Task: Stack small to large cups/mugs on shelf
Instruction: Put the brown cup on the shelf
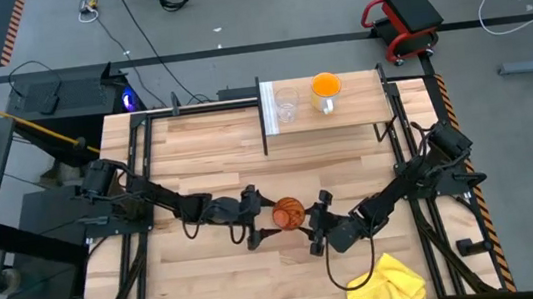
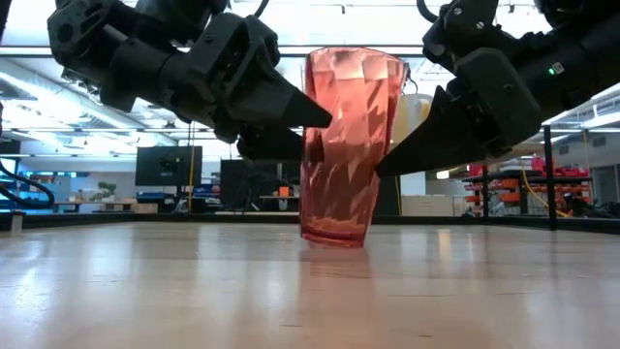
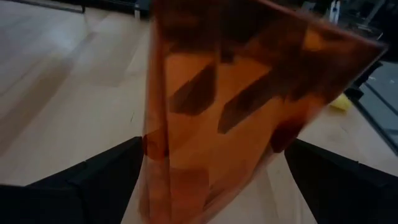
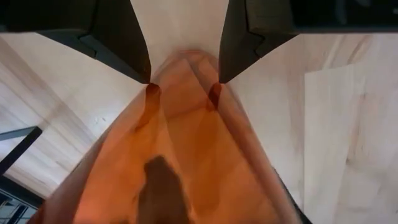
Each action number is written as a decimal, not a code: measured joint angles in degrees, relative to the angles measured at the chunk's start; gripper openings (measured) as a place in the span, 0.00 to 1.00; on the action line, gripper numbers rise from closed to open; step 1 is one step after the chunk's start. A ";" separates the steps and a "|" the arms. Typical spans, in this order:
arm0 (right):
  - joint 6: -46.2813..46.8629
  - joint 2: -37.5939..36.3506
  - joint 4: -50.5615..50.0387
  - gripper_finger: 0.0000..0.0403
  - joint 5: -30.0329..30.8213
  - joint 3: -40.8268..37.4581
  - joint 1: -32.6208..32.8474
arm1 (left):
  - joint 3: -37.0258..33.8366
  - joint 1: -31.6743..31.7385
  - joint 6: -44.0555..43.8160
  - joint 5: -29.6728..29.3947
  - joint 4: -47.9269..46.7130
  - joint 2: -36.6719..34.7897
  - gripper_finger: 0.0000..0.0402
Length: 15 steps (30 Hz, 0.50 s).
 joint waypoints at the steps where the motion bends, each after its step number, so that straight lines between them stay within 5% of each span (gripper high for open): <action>1: -0.01 0.00 0.03 0.49 0.03 0.00 -0.01 | 0.00 0.12 -0.02 0.02 -0.66 0.00 0.99; 15: -6.03 0.00 4.86 0.49 -1.10 0.02 -0.10 | 0.69 0.96 -1.67 0.71 2.45 7.75 0.99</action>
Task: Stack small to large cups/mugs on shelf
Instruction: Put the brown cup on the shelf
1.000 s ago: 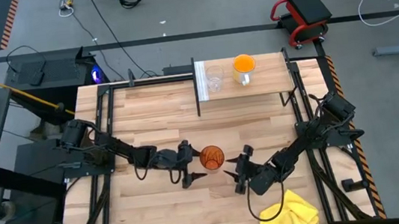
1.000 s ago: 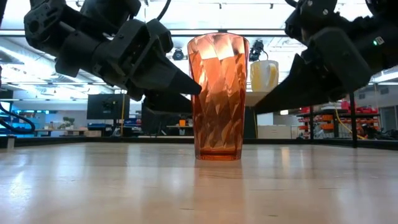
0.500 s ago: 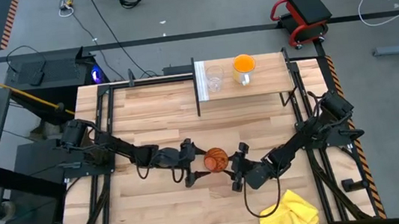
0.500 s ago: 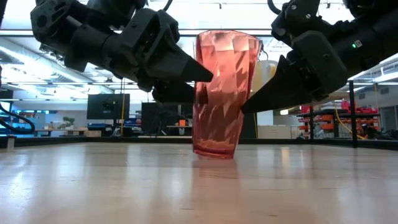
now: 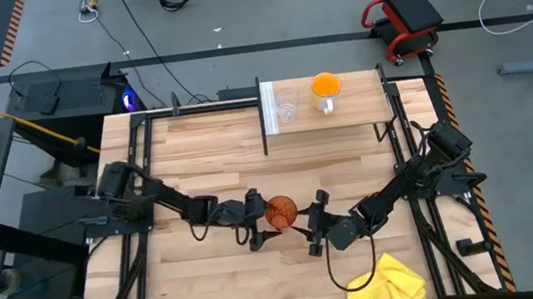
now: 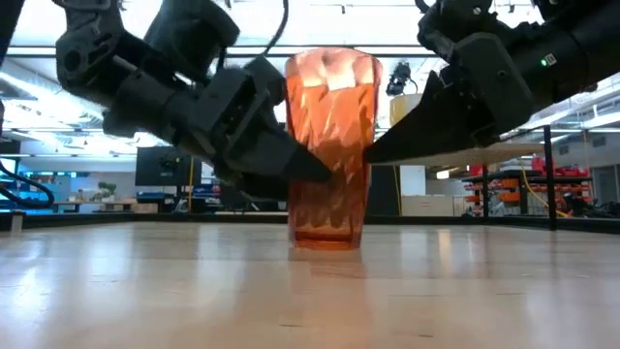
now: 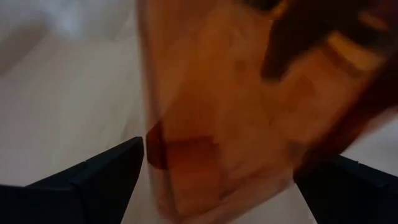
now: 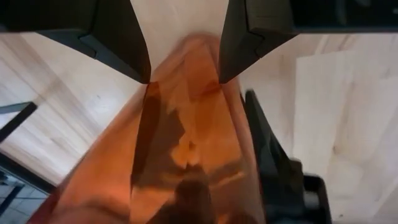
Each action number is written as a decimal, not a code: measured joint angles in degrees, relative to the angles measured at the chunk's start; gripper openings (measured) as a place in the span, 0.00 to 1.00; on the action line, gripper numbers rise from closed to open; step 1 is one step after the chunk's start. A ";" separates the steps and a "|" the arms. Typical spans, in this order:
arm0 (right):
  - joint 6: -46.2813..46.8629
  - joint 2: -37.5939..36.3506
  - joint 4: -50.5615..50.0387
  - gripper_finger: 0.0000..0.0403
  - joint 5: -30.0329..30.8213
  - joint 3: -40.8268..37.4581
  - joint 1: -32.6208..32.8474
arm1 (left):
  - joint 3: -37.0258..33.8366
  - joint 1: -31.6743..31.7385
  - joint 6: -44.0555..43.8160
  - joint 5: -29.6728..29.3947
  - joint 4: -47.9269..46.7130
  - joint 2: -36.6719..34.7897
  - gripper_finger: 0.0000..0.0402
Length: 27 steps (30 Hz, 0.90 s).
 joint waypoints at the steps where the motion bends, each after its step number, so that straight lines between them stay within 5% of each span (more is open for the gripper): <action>1: -0.02 0.00 0.01 0.49 -0.40 0.00 -0.10 | 0.37 -0.04 0.10 -0.06 -0.34 0.84 0.99; 27: -5.43 -0.13 0.26 0.49 -3.97 1.38 -0.61 | 5.30 0.03 4.11 3.20 -2.11 3.26 0.99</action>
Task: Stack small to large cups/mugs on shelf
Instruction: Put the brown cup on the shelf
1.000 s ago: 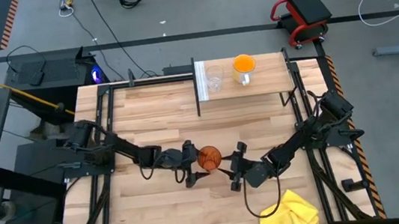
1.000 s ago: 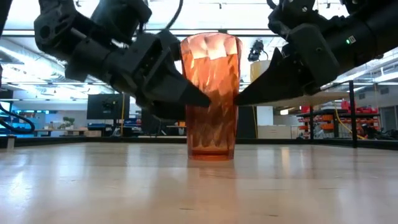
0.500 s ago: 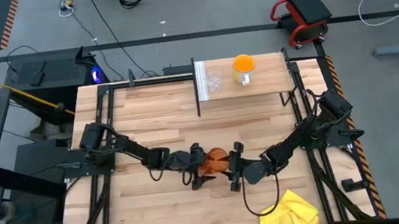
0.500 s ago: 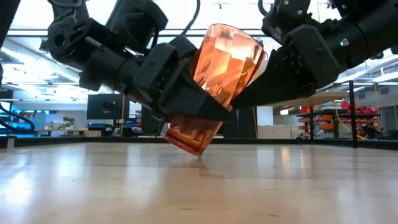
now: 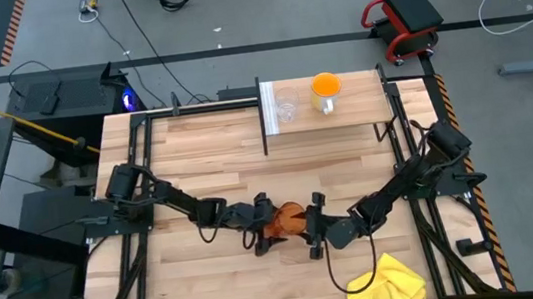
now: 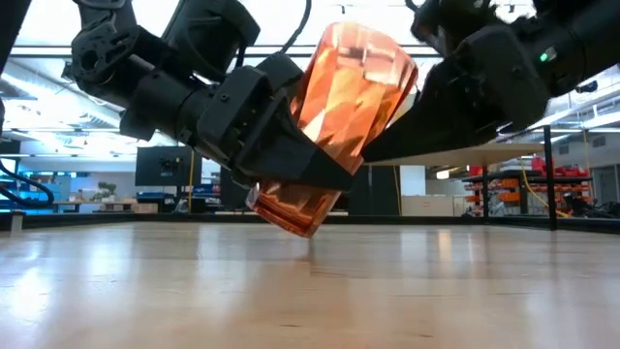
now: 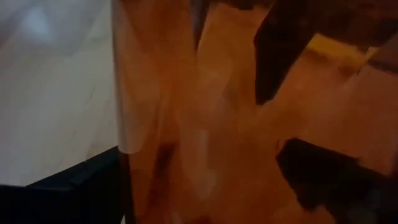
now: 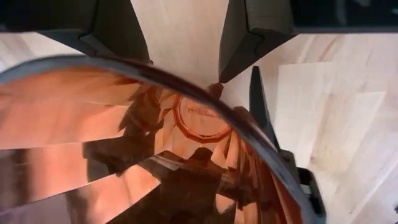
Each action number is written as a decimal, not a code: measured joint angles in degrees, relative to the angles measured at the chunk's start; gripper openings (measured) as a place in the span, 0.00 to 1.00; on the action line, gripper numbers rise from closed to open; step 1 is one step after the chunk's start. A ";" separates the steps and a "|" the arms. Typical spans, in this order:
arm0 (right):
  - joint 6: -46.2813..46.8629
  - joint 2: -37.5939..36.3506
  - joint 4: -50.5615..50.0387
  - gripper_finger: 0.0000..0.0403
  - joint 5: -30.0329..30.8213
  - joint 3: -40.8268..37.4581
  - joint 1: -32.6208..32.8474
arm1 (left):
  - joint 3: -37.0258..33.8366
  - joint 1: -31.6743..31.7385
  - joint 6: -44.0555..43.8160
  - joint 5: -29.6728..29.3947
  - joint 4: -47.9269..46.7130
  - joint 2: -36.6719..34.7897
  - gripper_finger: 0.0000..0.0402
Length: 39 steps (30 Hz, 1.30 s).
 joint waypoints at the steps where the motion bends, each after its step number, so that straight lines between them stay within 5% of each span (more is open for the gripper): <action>1: -0.35 -0.14 -0.55 0.49 0.42 0.38 0.24 | -0.02 -0.01 0.16 0.11 0.68 0.00 0.99; 17: 3.60 -1.76 -12.36 0.49 5.96 4.18 0.44 | -0.04 1.90 1.86 -0.82 10.29 0.02 0.97; 28: 9.47 -12.47 -23.01 0.49 10.52 4.76 3.74 | 0.17 2.55 4.01 -1.95 15.32 0.08 0.84; 39: 18.63 -17.13 -35.22 0.49 12.71 4.69 7.48 | 0.67 4.54 4.28 -2.36 18.65 0.11 0.88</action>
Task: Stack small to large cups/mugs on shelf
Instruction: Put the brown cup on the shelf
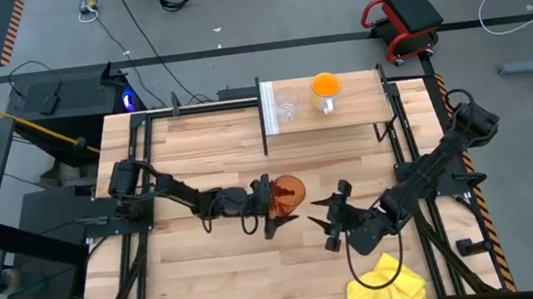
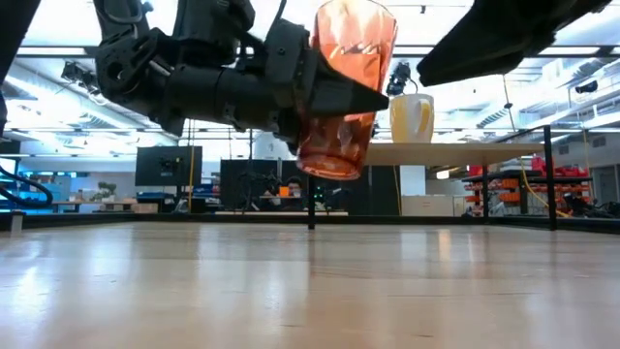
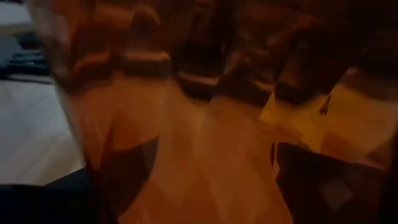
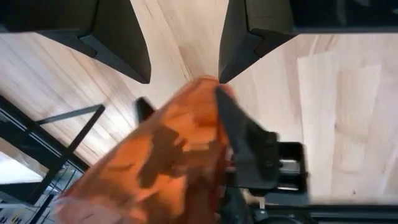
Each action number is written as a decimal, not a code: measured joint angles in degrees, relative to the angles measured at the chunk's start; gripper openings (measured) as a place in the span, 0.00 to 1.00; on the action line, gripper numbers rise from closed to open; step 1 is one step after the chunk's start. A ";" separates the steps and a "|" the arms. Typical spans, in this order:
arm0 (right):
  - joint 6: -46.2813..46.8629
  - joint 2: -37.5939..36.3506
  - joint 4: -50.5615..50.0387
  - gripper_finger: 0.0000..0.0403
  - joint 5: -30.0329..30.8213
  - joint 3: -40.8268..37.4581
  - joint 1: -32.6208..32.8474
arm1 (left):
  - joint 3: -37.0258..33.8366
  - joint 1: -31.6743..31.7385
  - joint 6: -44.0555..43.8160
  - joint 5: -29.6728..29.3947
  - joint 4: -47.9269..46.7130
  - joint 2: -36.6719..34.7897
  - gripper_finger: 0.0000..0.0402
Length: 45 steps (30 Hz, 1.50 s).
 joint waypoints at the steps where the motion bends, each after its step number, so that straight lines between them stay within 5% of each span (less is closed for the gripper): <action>1: 0.43 -0.01 -0.04 0.49 0.32 -0.01 0.39 | 0.61 0.04 0.11 -0.09 0.03 0.00 0.87; 20: 31.71 -0.01 -25.09 0.38 7.43 -0.16 14.37 | 15.68 1.41 6.07 0.28 -12.57 0.00 0.89; 35: 28.78 -0.63 -29.01 0.36 25.00 -0.21 17.57 | 16.71 2.54 5.78 1.79 -14.09 0.00 0.91; 45: 19.91 -15.59 -30.94 0.36 17.50 1.83 17.59 | 16.69 2.56 5.72 1.68 -15.35 0.00 0.90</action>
